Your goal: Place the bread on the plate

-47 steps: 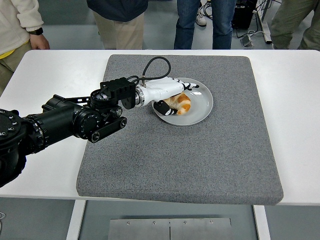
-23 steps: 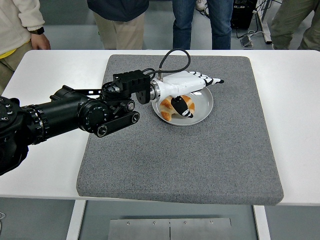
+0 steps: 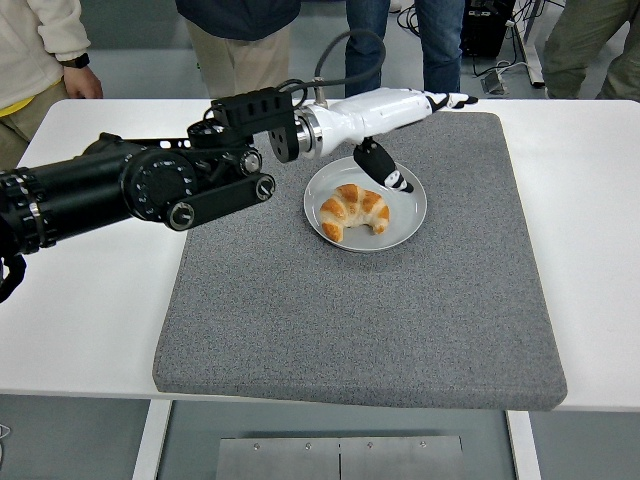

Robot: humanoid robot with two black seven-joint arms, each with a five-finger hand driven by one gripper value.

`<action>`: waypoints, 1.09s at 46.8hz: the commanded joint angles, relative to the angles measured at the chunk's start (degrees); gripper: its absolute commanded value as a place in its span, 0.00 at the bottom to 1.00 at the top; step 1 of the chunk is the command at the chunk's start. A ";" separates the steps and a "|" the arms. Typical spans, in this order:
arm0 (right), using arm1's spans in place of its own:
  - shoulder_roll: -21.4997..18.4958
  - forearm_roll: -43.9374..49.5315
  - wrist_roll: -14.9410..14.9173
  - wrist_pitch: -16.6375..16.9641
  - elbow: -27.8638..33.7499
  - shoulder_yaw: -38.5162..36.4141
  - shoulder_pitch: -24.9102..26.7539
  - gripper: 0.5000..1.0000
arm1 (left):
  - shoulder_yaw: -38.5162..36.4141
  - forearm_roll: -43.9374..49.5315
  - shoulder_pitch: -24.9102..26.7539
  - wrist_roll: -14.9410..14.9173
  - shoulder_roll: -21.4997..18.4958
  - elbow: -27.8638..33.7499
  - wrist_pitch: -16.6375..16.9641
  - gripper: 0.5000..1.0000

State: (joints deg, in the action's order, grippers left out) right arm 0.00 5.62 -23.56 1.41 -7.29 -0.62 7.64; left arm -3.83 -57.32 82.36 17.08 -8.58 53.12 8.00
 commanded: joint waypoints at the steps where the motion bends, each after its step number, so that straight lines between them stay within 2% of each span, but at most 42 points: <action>1: 0.00 0.00 0.01 -0.09 0.00 0.00 0.00 1.00 | 1.28 2.55 0.26 -0.03 -2.40 1.02 -0.53 0.94; 8: 0.00 0.00 0.01 0.00 0.00 0.00 0.00 1.00 | 3.92 7.39 0.70 -0.03 -6.18 1.29 -1.23 0.94; 13: 0.00 0.00 0.01 0.00 0.00 0.00 0.00 1.00 | 6.11 10.37 0.70 0.06 -9.17 1.37 -2.99 0.94; 23: 0.00 0.00 0.01 -0.09 0.00 0.00 0.00 1.00 | 12.01 18.99 0.17 -0.03 -12.51 1.29 -4.93 0.94; 32: 0.00 0.00 0.01 0.00 0.00 0.00 0.00 1.00 | 13.59 29.00 -0.44 0.06 -13.74 1.20 -4.93 0.94; 40: 0.00 0.00 0.01 0.00 0.00 0.00 0.00 1.00 | 15.87 36.83 -3.61 0.15 -13.57 0.50 -5.01 0.94; 47: 0.00 0.00 0.01 0.00 0.00 0.00 0.00 1.00 | 22.63 40.09 -9.84 0.15 -12.69 -0.56 -5.01 0.94; 51: 0.00 0.00 0.01 0.00 0.00 0.00 0.00 1.00 | 26.59 40.27 -13.36 0.06 -10.58 -1.96 -5.01 0.94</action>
State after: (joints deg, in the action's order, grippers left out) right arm 0.00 5.62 -23.57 1.39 -7.30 -0.62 7.64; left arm 19.81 -17.19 71.53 17.26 -20.71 52.24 3.01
